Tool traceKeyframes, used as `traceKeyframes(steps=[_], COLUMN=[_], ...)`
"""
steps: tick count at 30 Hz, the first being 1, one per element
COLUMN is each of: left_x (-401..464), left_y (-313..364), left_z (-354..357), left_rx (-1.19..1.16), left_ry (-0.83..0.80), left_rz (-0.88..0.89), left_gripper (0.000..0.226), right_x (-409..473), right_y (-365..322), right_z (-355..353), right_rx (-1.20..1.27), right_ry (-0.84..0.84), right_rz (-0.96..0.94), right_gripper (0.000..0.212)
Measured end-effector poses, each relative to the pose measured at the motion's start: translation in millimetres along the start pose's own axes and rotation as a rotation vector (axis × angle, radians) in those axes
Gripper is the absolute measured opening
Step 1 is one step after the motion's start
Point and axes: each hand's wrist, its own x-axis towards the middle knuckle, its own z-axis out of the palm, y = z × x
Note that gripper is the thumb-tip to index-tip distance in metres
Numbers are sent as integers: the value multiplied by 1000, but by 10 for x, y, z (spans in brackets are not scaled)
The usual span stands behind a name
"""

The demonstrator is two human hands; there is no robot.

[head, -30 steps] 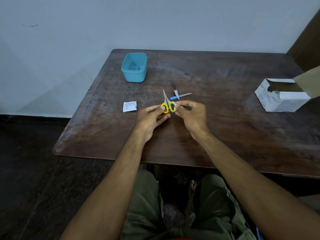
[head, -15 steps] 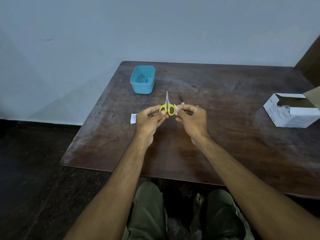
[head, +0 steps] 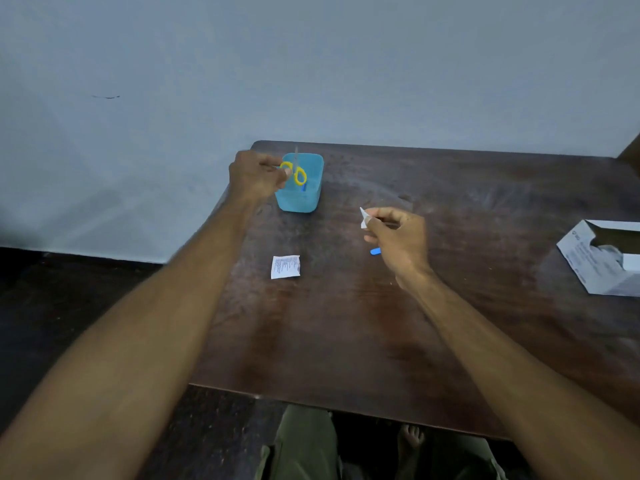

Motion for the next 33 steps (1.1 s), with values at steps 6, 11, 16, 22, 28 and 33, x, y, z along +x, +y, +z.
traceKeyframes(steps=[6, 11, 16, 22, 28, 33], left_x=[306, 456, 548, 589, 630, 583], left_y=[-63, -155, -201, -296, -282, -274], left_z=[95, 227, 292, 357, 384, 381], left_rx=[178, 294, 333, 391, 556, 617], left_ry=[-27, 2, 12, -24, -53, -20], left_rz=[55, 72, 94, 89, 115, 196], left_gripper=[17, 16, 17, 17, 23, 16], right_x=[117, 197, 240, 263, 267, 245], right_y=[138, 255, 367, 403, 396, 418], right_z=[31, 38, 45, 43, 24, 2], right_rx=[-16, -42, -44, -38, -47, -55], right_ry=[-2, -8, -11, -17, -24, -30], right_rz=[16, 31, 48, 54, 43, 38], right_gripper=[15, 17, 15, 13, 15, 20])
